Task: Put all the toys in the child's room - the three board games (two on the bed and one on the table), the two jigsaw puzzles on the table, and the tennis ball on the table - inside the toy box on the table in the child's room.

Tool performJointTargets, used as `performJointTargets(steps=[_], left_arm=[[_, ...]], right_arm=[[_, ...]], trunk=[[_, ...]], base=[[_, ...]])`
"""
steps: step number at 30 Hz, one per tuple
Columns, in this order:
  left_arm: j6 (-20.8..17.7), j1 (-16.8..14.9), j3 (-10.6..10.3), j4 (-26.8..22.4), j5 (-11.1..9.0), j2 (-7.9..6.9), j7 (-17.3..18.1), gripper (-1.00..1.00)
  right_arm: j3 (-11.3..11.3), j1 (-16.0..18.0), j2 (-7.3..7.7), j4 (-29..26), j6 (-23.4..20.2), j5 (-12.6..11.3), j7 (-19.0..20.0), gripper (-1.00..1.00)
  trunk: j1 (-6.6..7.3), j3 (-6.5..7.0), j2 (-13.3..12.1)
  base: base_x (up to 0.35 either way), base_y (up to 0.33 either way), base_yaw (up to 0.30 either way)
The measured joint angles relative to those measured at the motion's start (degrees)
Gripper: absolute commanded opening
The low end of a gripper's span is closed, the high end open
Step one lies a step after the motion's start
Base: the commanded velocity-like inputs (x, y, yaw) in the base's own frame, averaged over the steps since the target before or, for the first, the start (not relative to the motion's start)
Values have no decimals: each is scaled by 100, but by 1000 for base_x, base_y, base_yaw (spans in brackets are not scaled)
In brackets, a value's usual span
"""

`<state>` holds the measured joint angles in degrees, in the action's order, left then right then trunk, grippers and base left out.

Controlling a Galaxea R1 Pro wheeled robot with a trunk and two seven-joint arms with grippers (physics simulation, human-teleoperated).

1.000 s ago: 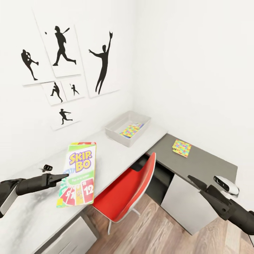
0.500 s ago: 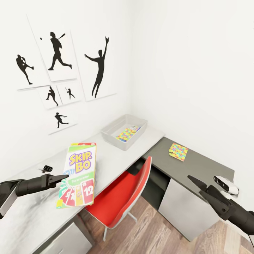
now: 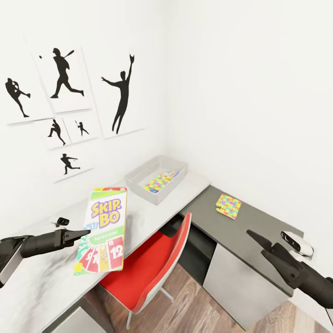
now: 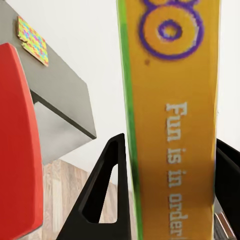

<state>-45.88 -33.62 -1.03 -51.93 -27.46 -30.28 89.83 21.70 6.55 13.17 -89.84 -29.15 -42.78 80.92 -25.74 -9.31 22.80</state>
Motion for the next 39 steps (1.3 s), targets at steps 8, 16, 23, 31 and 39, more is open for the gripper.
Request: performJointTargets(steps=[8,16,23,31,39], left_arm=[[-1,1,0,0,0,0,0,-100],[-1,7,2,-1,1,-7,0,-100],[-1,9,52,0,-8,-10,-3,-100],[-1,9,72,0,-10,-11,-4,-100],[-1,14,100,3,-12,-10,-3,-100]], right_arm=[[7,0,16,33,13,-2,-2,100],[9,0,43,46,11,3,-14,100],[9,0,51,54,3,-10,-36,100],[8,0,46,55,-3,-12,-35,100],[32,-1,44,52,-4,-12,-23,100]], trunk=[[1,74,0],[0,95,-1],[0,96,-1],[-1,96,0],[0,131,0]], base=[[95,-154,0],[21,-30,0],[1,-1,0],[0,-13,0],[11,-208,-98]])
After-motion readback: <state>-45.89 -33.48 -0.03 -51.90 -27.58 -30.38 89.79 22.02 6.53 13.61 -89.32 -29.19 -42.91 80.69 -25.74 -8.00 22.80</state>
